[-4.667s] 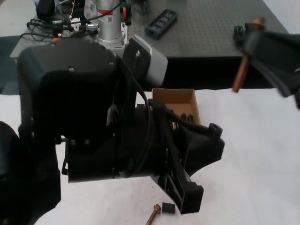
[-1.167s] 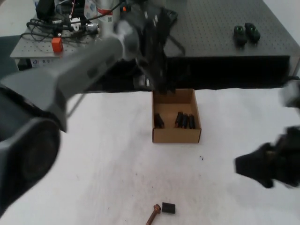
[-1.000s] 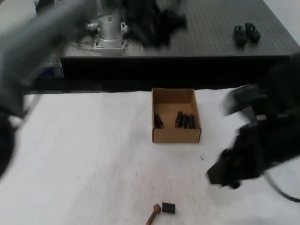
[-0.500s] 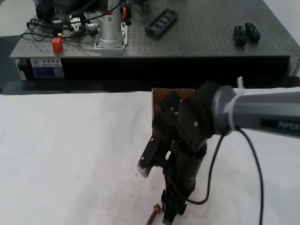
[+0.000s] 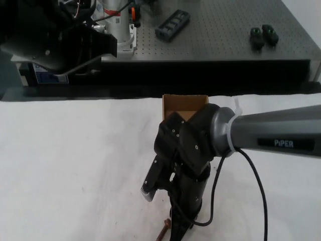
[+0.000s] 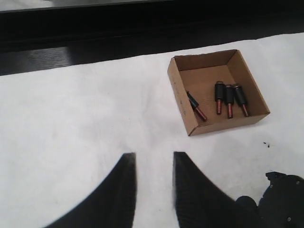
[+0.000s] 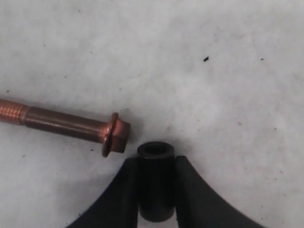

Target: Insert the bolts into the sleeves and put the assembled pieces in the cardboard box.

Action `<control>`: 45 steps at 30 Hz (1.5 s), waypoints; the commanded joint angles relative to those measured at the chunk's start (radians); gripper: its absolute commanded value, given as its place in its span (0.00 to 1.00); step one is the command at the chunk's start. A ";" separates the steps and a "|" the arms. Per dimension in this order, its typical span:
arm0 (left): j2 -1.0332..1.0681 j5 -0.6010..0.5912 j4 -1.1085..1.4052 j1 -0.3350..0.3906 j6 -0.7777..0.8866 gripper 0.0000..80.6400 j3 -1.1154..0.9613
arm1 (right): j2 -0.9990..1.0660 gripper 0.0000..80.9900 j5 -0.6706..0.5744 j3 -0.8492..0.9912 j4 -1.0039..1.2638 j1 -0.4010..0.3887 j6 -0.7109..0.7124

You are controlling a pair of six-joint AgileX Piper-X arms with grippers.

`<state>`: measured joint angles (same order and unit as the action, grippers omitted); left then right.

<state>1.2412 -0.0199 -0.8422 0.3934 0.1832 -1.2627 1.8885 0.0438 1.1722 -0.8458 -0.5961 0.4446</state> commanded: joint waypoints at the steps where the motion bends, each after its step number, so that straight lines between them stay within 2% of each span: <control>1: -0.010 0.009 -0.017 -0.001 -0.023 0.25 -0.002 | 0.007 0.16 -0.009 0.012 0.008 -0.003 0.005; 5: -0.005 -0.063 -0.083 -0.001 -0.111 0.25 -0.002 | 0.007 0.02 0.003 0.012 0.010 0.001 0.005; 8: 0.015 -0.121 -0.116 0.003 -0.148 0.25 -0.002 | -0.009 0.01 0.047 0.007 -0.015 0.031 -0.026; 13: 0.104 -0.165 -0.131 0.056 -0.201 0.26 -0.002 | -0.175 0.01 -0.014 -0.082 -0.033 0.133 -0.114; 16: 0.197 -0.184 -0.131 0.127 -0.224 0.35 -0.002 | -0.361 0.01 -0.044 -0.187 -0.035 0.202 -0.193; 18: 0.273 -0.180 -0.131 0.186 -0.229 0.45 -0.002 | -0.489 0.01 -0.061 -0.258 -0.034 0.245 -0.237; 20: 0.347 -0.130 -0.129 0.237 -0.229 0.49 -0.002 | -0.622 0.01 -0.063 -0.327 -0.040 0.289 -0.272; 22: 0.414 -0.076 -0.129 0.279 -0.229 0.48 -0.002 | -0.766 0.01 -0.063 -0.392 -0.058 0.329 -0.303; 26: 0.530 -0.073 -0.125 0.326 -0.229 0.48 -0.002 | -1.037 0.01 -0.063 -0.483 -0.098 0.391 -0.345; 31: 0.617 -0.073 -0.089 0.361 -0.222 0.48 -0.002 | -1.248 0.01 -0.063 -0.522 -0.144 0.438 -0.363; 36: 0.650 -0.101 -0.045 0.383 -0.209 0.48 -0.002 | -1.338 0.01 -0.057 -0.522 -0.159 0.457 -0.382; 43: 0.681 -0.120 -0.034 0.410 -0.207 0.37 -0.002 | -1.347 0.01 -0.054 -0.520 -0.159 0.457 -0.384; 45: 0.686 -0.110 -0.038 0.410 -0.204 0.36 -0.002 | -1.347 0.01 -0.054 -0.519 -0.161 0.457 -0.384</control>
<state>1.9180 -0.1366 -0.8828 0.8000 -0.0334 -1.2609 0.5484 -0.0097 0.6475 -1.0109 -0.1453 0.0652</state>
